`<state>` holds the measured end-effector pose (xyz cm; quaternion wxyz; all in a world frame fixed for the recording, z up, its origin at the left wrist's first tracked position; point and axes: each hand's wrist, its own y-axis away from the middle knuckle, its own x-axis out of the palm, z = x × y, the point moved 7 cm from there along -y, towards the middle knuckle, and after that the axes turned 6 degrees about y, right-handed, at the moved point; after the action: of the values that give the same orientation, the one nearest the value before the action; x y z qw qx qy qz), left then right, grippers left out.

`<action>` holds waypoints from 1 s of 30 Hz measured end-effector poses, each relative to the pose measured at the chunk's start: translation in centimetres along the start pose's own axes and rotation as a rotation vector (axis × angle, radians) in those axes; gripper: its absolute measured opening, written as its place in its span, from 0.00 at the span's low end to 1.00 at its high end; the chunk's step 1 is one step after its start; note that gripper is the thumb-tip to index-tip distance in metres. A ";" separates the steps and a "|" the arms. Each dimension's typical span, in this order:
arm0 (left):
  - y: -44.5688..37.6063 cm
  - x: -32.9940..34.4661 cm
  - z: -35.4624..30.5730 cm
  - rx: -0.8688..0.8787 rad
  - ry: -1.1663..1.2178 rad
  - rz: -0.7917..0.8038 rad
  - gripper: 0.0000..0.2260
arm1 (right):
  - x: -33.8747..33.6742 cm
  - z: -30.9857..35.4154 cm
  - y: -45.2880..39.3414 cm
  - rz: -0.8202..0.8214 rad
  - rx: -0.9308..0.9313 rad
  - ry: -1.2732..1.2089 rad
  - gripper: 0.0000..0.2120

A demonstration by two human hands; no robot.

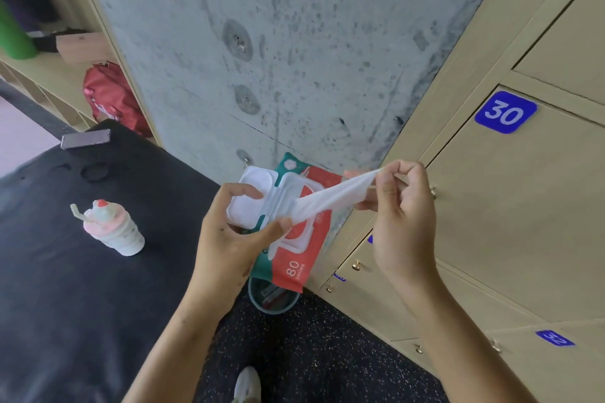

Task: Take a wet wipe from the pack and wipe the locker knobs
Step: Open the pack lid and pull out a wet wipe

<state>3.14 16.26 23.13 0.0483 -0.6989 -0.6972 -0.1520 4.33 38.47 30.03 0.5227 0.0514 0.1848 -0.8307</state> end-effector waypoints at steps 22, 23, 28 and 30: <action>-17.0 -19.8 19.9 -0.174 -0.430 -0.264 0.17 | 19.4 -21.2 -3.2 -0.274 0.525 -0.196 0.05; -18.0 -20.3 21.1 -0.172 -0.451 -0.264 0.16 | 19.8 -22.2 -3.1 -0.299 0.529 -0.188 0.05; -22.5 -24.9 28.7 -0.252 -0.530 -0.364 0.15 | 22.6 -28.3 -1.7 -0.344 0.588 -0.098 0.06; -23.9 -25.8 31.9 -0.288 -0.507 -0.348 0.15 | 24.1 -30.8 -0.9 -0.326 0.638 -0.101 0.06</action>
<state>-15.43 0.99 -17.85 -0.2525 -0.5846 -0.7673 -0.0759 -10.60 29.50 -4.96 0.3494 0.1408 -0.1042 -0.9204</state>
